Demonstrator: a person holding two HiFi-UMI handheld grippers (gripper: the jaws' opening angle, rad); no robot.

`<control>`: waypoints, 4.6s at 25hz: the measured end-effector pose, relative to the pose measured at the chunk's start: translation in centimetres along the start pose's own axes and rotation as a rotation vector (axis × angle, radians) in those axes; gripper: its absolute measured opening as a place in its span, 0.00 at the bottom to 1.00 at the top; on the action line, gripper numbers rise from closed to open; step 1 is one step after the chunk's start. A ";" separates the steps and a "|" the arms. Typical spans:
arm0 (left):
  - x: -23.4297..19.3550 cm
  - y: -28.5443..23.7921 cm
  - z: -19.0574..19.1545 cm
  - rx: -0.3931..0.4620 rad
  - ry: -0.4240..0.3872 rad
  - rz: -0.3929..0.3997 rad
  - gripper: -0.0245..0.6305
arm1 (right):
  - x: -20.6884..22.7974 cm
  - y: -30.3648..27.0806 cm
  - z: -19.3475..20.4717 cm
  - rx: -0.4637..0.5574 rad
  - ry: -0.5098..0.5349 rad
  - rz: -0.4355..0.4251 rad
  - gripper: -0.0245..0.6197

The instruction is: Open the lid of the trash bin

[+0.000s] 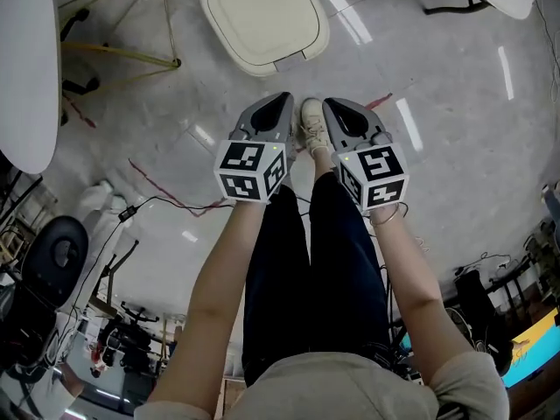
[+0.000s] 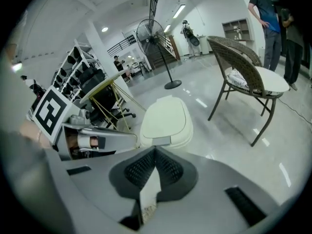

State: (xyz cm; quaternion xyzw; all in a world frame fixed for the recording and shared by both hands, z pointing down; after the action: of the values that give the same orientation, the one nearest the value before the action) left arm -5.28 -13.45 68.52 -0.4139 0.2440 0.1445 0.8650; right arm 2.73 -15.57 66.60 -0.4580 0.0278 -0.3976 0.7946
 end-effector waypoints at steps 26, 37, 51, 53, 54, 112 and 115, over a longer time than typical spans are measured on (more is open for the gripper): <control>-5.1 -8.5 1.2 -0.196 -0.212 -0.172 0.04 | 4.0 -2.3 3.3 -0.010 -0.056 0.026 0.05; -5.2 -8.6 1.7 -0.180 -0.275 -0.226 0.04 | 3.7 -2.8 3.2 -0.019 -0.057 0.022 0.05; -4.2 -8.6 2.2 -0.208 -0.270 -0.226 0.04 | 3.5 -1.3 3.8 -0.014 -0.051 0.039 0.05; -4.1 -8.4 2.1 -0.203 -0.264 -0.224 0.04 | 3.4 -1.0 3.7 -0.012 -0.047 0.045 0.05; -4.0 -8.2 2.0 -0.203 -0.259 -0.222 0.04 | 3.3 -0.8 3.7 -0.011 -0.045 0.046 0.05; 15.1 32.0 -19.1 0.472 -0.325 0.011 0.04 | -20.8 25.5 -22.4 0.458 0.320 0.020 0.05; 14.7 32.8 -19.0 0.488 -0.310 0.000 0.04 | -21.5 25.9 -22.7 0.468 0.329 0.010 0.05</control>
State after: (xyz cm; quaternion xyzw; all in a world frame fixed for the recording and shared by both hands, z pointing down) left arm -13.54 -7.47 29.17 -0.1664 0.1366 0.1431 0.9660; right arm -5.52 -10.62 27.14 -0.1912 0.0662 -0.4584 0.8654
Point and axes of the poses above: the fingertips, and each gripper's own axes: y backward along the fingers, x to its right, z out of its underside, the point moved 2 cm from there along y, backward along the fingers, and after that the axes turned 5 degrees about z, right-handed, at the moved point
